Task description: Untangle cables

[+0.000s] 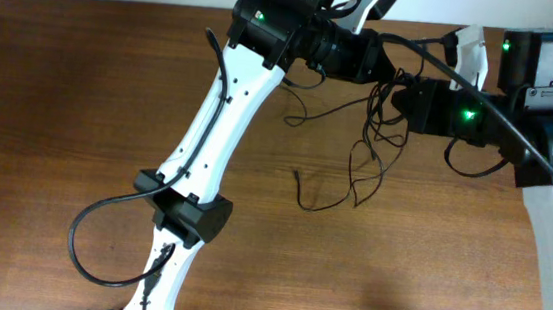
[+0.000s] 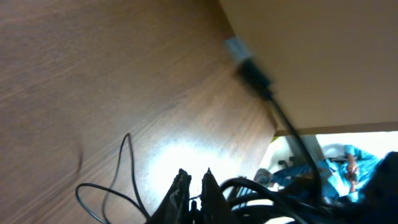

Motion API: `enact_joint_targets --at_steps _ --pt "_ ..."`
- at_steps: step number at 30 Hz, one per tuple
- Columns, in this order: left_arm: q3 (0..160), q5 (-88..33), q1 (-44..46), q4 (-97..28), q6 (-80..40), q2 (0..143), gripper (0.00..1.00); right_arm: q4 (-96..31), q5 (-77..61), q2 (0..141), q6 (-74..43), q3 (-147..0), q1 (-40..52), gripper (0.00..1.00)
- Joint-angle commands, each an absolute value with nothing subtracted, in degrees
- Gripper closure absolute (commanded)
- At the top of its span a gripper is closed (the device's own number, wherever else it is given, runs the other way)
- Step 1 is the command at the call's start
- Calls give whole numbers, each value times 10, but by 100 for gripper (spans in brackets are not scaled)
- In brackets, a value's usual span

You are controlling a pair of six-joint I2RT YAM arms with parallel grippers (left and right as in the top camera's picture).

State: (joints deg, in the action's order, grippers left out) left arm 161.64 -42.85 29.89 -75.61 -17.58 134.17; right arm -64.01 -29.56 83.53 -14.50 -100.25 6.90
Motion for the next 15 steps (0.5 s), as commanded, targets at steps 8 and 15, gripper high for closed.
enact_joint_targets --at_steps 8,15 --pt "1718 -419 189 -751 -187 1330 100 -712 -172 850 -145 -1015 67 96" --pt "1758 -342 82 -763 -188 1295 100 -757 -68 933 -154 -1015 67 96"
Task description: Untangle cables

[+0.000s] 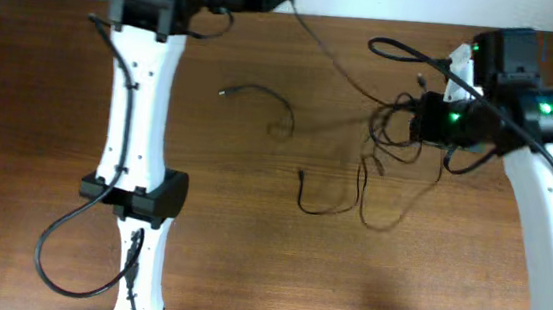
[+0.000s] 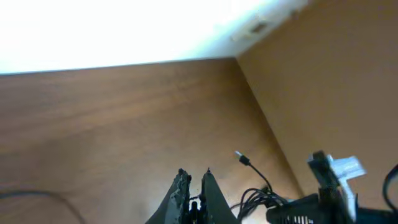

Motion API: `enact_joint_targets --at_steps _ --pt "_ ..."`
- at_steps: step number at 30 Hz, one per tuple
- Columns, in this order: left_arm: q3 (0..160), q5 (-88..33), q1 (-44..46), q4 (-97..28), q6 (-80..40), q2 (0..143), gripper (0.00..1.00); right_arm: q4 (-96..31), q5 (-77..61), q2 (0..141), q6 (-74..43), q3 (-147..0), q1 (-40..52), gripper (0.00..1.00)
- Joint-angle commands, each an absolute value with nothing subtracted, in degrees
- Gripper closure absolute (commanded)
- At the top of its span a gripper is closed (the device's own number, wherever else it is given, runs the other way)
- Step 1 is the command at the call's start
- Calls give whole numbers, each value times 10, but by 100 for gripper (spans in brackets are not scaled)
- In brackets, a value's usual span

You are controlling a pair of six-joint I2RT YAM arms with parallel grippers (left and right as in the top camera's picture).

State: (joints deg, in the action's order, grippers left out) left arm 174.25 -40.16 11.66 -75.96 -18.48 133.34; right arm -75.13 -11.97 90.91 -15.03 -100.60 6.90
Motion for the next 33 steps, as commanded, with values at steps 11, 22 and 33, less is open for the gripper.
enact_joint_targets --at_steps 11,22,33 --pt "1758 38 -42 -816 -162 1263 100 -733 -70 947 -154 -1026 59 96" --pt "1758 -9 -136 -858 -124 1263 100 -707 -401 926 -18 -1049 -41 96" --pt "1758 -373 -13 -936 216 1263 28 -710 -481 900 9 -1094 -24 96"
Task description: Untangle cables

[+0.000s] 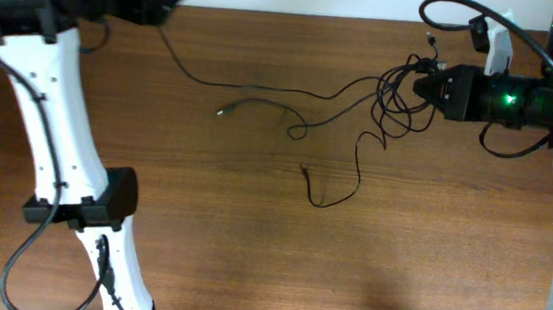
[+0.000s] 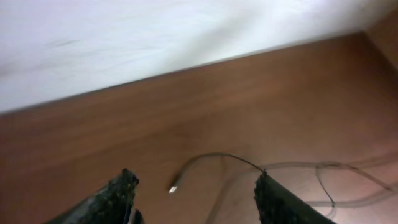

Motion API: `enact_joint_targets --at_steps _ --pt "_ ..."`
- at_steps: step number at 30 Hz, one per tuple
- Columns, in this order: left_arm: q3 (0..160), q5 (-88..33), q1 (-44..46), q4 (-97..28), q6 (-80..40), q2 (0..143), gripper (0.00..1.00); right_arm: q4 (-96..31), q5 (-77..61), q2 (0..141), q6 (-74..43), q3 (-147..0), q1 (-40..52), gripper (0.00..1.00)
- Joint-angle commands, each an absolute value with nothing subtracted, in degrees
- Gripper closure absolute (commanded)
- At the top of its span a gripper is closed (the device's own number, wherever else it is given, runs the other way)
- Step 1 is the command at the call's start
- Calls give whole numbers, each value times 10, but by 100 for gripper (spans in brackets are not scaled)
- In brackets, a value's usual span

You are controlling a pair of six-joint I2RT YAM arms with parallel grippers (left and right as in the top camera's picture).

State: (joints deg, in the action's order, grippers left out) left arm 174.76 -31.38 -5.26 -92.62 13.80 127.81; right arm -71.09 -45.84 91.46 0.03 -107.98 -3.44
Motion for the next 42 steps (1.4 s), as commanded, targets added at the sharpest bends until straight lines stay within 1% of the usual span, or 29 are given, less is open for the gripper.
enact_joint_targets --at_steps 1,2,3,4,5,7,10,11,13,14,17,23,25,26,27,28,29,31,33,34,35,36,37,38,39,40,41,42 --pt "1756 -373 5 -943 228 1263 23 -710 -480 900 9 -1094 -22 96" --pt "1752 -374 27 -950 235 1263 14 -709 -480 900 9 -1094 -22 96" --pt "1750 -374 38 -956 244 1263 10 -709 -480 900 9 -1094 -22 96" --pt "1742 -374 60 -966 273 1263 2 -709 -480 900 9 -1094 -22 96" --pt "1734 -373 77 -967 283 1263 1 -709 -481 900 9 -1094 -22 96" --pt "1722 -399 101 -967 321 1263 0 -709 -481 900 8 -1094 -22 96" --pt "1695 -442 134 -927 319 1263 3 -713 -495 900 8 -1094 -22 96" --pt "1676 -448 147 -878 243 1263 3 -713 -498 900 8 -1094 -18 96" --pt "1648 -448 157 -816 135 1263 3 -712 -497 900 6 -1094 0 96" --pt "1632 -448 164 -790 106 1263 3 -710 -497 900 6 -1094 9 96" --pt "1577 -468 202 -737 98 1263 4 -705 -495 900 -9 -1094 20 96" --pt "1498 -471 244 -674 99 1264 4 -700 -526 900 -11 -1094 22 96" --pt "1474 -495 255 -639 99 1264 6 -700 -535 900 -10 -1094 23 96" --pt "1462 -498 259 -625 99 1264 13 -700 -543 900 -10 -1094 23 96" --pt "1458 -498 260 -624 99 1264 17 -700 -544 900 -10 -1094 23 96" --pt "1454 -501 260 -624 99 1264 28 -699 -545 900 -10 -1094 23 96" --pt "1454 -508 260 -625 99 1264 36 -693 -545 900 -10 -1094 22 96" --pt "1453 -511 259 -625 99 1264 40 -679 -544 900 -11 -1094 22 96" --pt "1453 -543 256 -622 102 1264 41 -675 -544 900 -11 -1094 22 96" --pt "1453 -601 255 -619 123 1264 47 -675 -545 900 -11 -1094 22 96" --pt "1453 -627 255 -614 123 1264 54 -674 -545 900 -11 -1094 22 96" --pt "1453 -633 255 -611 123 1264 67 -674 -545 900 -18 -1094 22 96" --pt "1453 -629 256 -608 123 1264 92 -674 -545 900 -20 -1094 22 96" --pt "1453 -617 256 -606 122 1264 100 -674 -544 900 -20 -1094 22 96" --pt "1453 -579 253 -602 107 1264 100 -674 -541 900 -20 -1094 22 96" --pt "1454 -491 246 -596 55 1264 100 -675 -518 900 -22 -1094 22 86" --pt "1454 -436 238 -595 27 1264 100 -675 -498 900 -30 -1094 22 81" --pt "1455 -417 225 -595 21 1264 100 -679 -456 900 -39 -1094 22 77"
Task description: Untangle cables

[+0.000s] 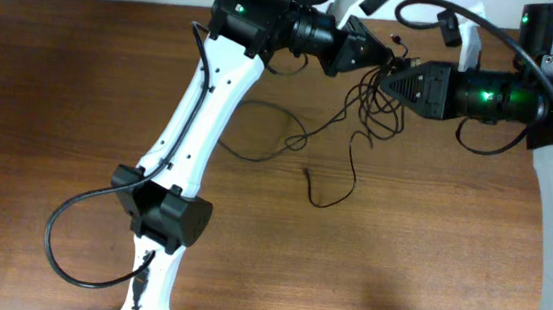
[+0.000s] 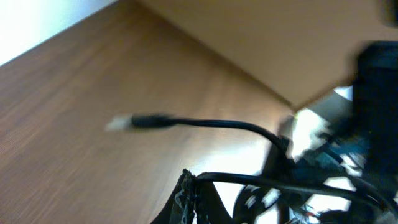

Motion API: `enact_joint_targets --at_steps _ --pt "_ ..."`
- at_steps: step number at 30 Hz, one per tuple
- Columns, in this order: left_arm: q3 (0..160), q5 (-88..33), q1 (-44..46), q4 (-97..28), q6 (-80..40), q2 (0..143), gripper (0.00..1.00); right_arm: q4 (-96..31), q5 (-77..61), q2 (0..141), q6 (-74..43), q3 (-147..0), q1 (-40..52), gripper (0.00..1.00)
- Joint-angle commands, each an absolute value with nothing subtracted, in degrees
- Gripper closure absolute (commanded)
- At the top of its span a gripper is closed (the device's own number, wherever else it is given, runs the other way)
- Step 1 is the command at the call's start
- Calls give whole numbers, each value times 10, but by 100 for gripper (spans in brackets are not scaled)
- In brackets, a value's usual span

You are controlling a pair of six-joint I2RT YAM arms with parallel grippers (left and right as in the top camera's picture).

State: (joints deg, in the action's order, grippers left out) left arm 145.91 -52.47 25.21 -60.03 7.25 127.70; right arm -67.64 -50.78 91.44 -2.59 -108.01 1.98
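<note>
Thin black cables form a tangle (image 1: pixel 375 105) at the table's far centre-right. My right gripper (image 1: pixel 388 84) points left and is shut on this tangle. My left gripper (image 1: pixel 382 56) reaches in from the left just above it. In the left wrist view the left gripper (image 2: pixel 191 185) is shut on a black cable (image 2: pixel 292 182) running right from its tips. Another cable with a plug end (image 2: pixel 146 121) arcs above the fingers. A slack strand (image 1: pixel 256 155) trails left from the tangle over the wood.
Another loose strand (image 1: pixel 352 182) hangs down from the tangle and ends in a free tip (image 1: pixel 305 172) mid-table. My left arm's white link (image 1: pixel 206 99) crosses the table's middle diagonally. The far table edge (image 1: pixel 119 1) meets a white wall.
My left gripper was open at the far left corner with a strand stretched out from the tangle. Now it is back at the tangle beside my right gripper, shut on a cable; the strand lies slack.
My left gripper was shut at the tangle beside the right one. Then it was further left with a strand drawn out. Then it stood open at the far left, the strand spread wide. Now it is shut at the tangle again. The right gripper held throughout.
</note>
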Motion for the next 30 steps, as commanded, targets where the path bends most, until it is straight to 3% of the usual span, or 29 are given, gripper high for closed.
enact_joint_targets --at_steps 1,5,8,12,19,30 --pt "1454 -417 215 -596 17 1264 100 -686 -418 900 -42 -1094 22 76" --pt "1455 -397 182 -596 -9 1264 100 -712 -299 900 -65 -1094 22 50" --pt "1457 -403 178 -595 -47 1263 100 -731 -294 910 -64 -1093 22 41" --pt "1483 -506 172 -587 -101 1262 100 -741 -295 936 -65 -1093 22 41" --pt "1493 -569 154 -553 -272 1262 100 -717 -297 974 -100 -1092 39 41" --pt "1493 -578 152 -495 -304 1262 100 -696 -380 981 -76 -1092 68 41"
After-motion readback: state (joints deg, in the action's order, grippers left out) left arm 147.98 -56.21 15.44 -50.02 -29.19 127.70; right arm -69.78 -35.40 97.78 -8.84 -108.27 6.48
